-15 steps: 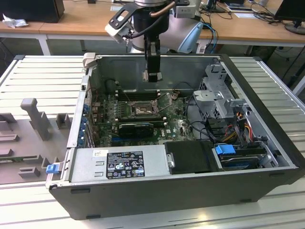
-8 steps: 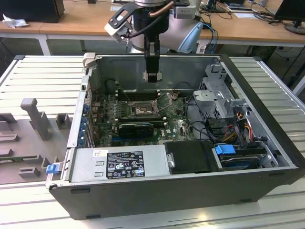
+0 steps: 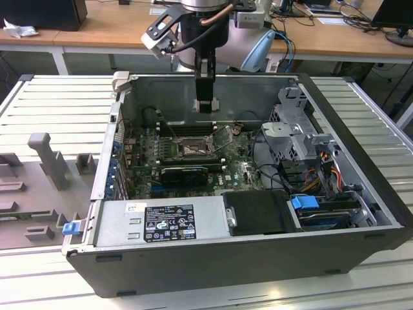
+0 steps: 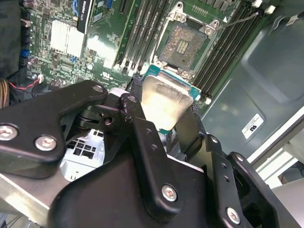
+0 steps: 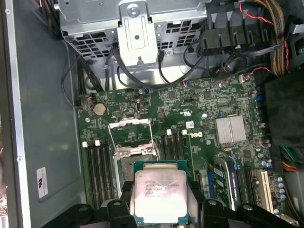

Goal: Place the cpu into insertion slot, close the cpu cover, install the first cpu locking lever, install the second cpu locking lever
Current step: 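Place the cpu into insertion slot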

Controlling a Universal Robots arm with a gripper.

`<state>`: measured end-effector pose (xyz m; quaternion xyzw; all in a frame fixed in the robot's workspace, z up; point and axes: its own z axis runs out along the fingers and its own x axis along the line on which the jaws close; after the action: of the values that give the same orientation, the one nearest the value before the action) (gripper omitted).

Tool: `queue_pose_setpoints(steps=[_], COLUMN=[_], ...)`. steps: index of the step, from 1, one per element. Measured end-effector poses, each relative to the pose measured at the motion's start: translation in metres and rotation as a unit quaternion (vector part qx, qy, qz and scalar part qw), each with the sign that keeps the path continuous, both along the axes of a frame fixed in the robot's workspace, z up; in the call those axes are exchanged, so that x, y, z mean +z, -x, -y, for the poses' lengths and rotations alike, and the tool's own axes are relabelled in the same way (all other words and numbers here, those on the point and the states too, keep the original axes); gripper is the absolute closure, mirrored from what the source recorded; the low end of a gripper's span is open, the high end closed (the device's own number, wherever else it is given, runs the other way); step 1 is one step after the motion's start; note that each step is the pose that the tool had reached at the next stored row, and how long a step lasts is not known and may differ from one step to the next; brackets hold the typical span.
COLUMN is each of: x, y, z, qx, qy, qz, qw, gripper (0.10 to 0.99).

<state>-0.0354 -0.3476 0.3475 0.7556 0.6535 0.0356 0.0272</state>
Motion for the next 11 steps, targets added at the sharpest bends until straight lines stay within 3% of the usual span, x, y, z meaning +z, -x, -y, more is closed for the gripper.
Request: queue_pose_setpoints(steps=[11], x=[-0.0028], y=[0.0000], z=[0.0000], qx=[-0.013], qy=[0.0000], qz=[-0.0001], qw=[0.9999], gripper=[0.557])
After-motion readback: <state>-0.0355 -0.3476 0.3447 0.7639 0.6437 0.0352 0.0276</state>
